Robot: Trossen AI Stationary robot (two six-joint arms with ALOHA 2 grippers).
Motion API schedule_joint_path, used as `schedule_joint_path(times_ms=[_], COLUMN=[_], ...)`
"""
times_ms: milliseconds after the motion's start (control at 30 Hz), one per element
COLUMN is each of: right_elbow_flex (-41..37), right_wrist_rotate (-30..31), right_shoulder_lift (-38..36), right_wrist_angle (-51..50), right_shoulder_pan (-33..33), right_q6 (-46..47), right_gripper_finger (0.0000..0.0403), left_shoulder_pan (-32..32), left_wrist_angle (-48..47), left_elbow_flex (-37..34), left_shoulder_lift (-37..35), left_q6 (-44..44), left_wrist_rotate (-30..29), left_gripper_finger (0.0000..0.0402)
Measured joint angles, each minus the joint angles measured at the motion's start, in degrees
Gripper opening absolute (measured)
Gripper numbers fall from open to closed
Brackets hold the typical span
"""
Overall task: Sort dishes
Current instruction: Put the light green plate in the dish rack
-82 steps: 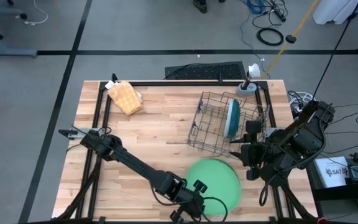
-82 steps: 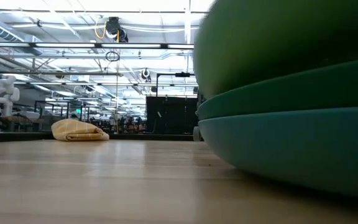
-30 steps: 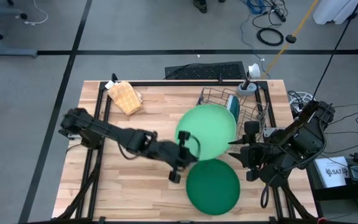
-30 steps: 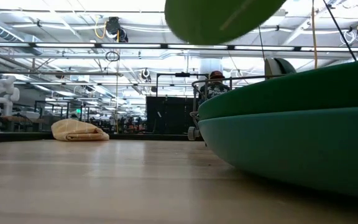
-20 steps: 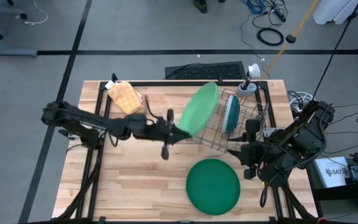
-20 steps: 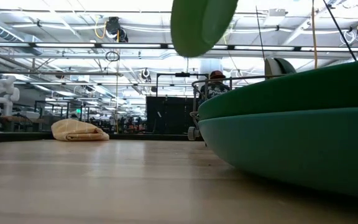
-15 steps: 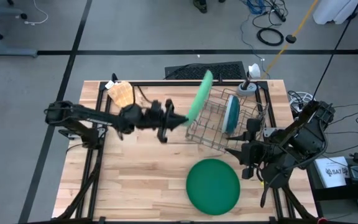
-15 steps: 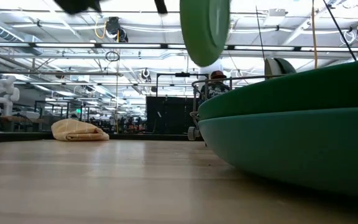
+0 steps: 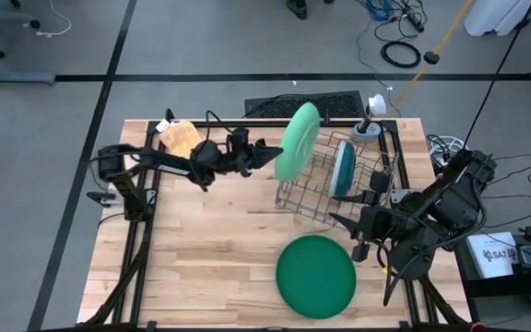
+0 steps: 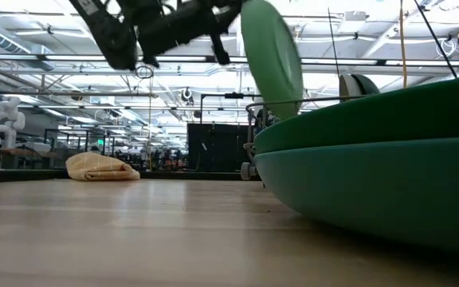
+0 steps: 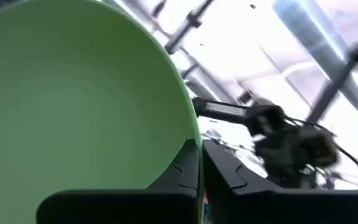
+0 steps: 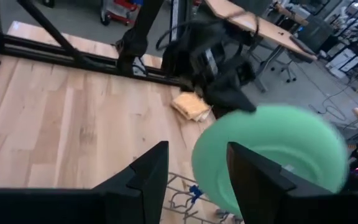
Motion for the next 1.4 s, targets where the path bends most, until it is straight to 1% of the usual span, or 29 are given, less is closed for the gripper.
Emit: schedule_joint_path(times_ms=[167,267,433,500,600,700,1167,1267,1400], right_elbow_flex=[-0.02,-0.02,-0.02,-0.02,-0.02,-0.02,-0.02,-0.02,-0.02], right_wrist_rotate=[0.07,0.09,-0.17,-0.23,-0.25,-0.32,-0.32,-0.34,-0.32], right_shoulder_lift=[0.21,0.24,0.28,0.28,0.34,0.43,0.43,0.43,0.43], right_wrist_angle=[0.32,0.72,0.72,0.72,0.72,0.79,1.16,1.16,1.23], right_shoulder_pan=[-0.08,-0.08,-0.08,-0.08,-0.04,-0.02,-0.02,-0.02,-0.02], right_q6=[-1.18,-1.82,-3.06,-3.83,-5.0,-6.31,-7.71,-7.91,-7.93], right_gripper_finger=[0.0155,0.0155,0.0155,0.0155,0.0155,0.0155,0.0155,0.0155,0.0155], left_shoulder_pan=[-0.18,-0.73,-1.96,-2.35,-2.55,-2.6,-2.58,-2.58,-2.58], left_wrist_angle=[3.26,3.38,0.71,-1.7,-5.19,-6.65,-12.78,-12.49,-8.89], left_elbow_flex=[1.47,2.69,5.5,6.63,7.21,7.45,7.45,7.45,7.44], left_shoulder_lift=[3.68,5.18,6.2,6.66,7.57,7.47,7.37,7.37,7.44], left_q6=[-3.87,-4.03,-4.0,-3.84,-2.93,-2.44,-2.25,-3.06,-3.59], left_wrist_rotate=[-1.64,-4.29,-7.45,-8.32,-9.75,-11.24,-11.55,-11.63,-11.85], left_gripper_finger=[0.0009,0.0009,0.0009,0.0009,0.0009,0.0009,0.0009,0.0009,0.0009])
